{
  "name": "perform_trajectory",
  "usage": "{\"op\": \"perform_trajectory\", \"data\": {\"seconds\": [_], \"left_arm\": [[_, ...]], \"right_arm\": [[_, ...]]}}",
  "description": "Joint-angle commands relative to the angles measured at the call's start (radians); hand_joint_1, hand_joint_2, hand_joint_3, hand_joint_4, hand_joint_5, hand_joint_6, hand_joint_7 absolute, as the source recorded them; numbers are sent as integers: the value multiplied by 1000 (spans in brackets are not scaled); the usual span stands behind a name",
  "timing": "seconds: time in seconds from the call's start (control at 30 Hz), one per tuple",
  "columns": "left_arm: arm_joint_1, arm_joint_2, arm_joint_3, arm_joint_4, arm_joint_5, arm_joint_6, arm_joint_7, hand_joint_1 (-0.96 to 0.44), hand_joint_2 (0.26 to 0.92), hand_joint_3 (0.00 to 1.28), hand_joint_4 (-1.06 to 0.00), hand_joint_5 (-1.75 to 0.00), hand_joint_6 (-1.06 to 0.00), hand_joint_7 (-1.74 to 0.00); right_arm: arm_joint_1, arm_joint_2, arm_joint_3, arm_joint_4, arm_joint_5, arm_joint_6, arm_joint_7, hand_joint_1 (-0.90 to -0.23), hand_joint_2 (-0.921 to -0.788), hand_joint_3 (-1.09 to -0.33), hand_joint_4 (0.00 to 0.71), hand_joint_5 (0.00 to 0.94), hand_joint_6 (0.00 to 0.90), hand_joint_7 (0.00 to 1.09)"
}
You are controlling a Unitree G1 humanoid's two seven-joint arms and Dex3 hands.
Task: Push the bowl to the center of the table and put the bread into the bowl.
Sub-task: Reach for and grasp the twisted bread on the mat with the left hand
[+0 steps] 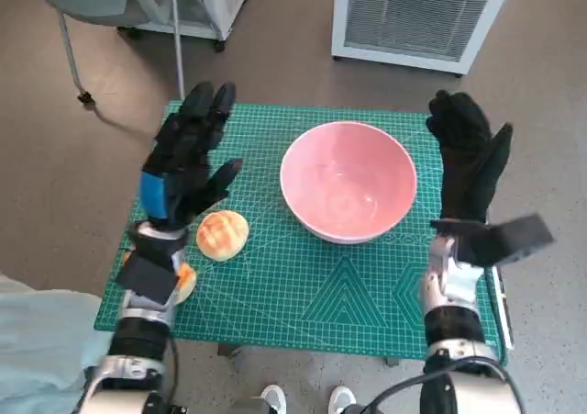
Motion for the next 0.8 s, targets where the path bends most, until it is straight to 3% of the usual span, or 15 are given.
{"op": "perform_trajectory", "data": {"seconds": [0.03,0.17,0.33,0.5,0.63,0.8], "left_arm": [[11,212,24,38,108,-43,-6,-308,921,281,-319,0,-456,-2],[5,375,6,81,53,-48,-169,-317,921,247,-260,0,-445,0],[5,496,-14,112,-10,-45,-335,-297,921,189,-213,-1,-435,0],[12,619,-39,142,-58,-11,-533,-297,912,99,-175,-1,-412,0],[34,676,-51,124,-32,43,-592,-306,871,51,-144,0,-388,0],[73,719,-68,87,17,75,-605,-314,837,25,-106,0,-370,0]], "right_arm": [[135,15,59,-196,-7,-12,42,-523,-921,-794,288,10,8,630],[220,8,108,-361,-37,-39,53,-546,-921,-795,294,13,1,674],[275,-4,142,-467,-59,-36,50,-549,-921,-808,295,14,-1,682],[313,-13,166,-548,-63,-17,42,-550,-921,-823,293,14,-1,678],[328,-7,178,-585,-54,15,30,-550,-921,-831,288,13,-1,672],[328,-1,187,-603,-59,44,15,-549,-921,-830,285,13,-1,666]]}}
